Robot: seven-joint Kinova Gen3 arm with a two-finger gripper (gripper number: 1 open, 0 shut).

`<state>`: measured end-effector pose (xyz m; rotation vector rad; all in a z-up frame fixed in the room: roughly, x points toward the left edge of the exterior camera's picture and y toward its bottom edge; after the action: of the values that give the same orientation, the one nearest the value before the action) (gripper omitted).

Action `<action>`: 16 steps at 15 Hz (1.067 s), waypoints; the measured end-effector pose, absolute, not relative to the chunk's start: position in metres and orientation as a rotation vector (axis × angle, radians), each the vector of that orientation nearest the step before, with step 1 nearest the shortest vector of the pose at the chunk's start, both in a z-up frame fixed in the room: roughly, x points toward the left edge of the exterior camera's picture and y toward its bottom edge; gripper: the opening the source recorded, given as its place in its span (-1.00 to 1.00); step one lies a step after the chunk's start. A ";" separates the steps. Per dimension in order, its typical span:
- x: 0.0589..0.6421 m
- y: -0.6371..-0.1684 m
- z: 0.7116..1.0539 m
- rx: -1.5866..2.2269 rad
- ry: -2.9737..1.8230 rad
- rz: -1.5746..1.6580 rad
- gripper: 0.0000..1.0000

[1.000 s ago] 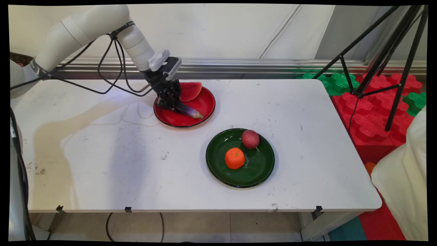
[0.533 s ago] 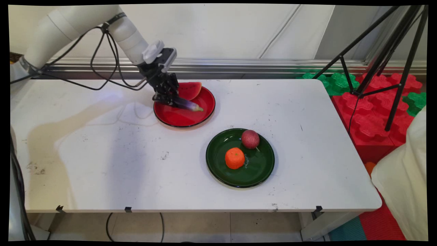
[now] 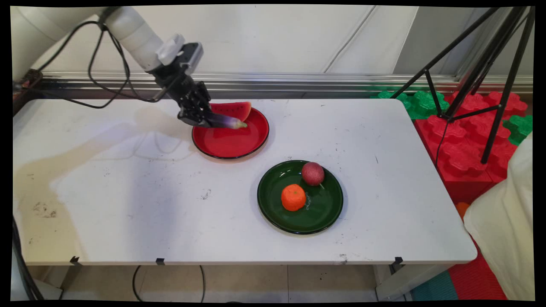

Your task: Place the picked object on the table

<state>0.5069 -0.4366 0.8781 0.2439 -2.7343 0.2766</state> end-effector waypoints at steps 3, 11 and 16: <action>0.516 -0.418 0.893 0.324 -2.709 0.280 -1.00; 0.546 -0.368 0.915 0.573 -2.655 0.264 -1.00; 0.571 -0.332 0.919 0.774 -2.624 0.236 -1.00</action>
<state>0.5710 -0.3319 0.9186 0.7741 -2.6239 0.2362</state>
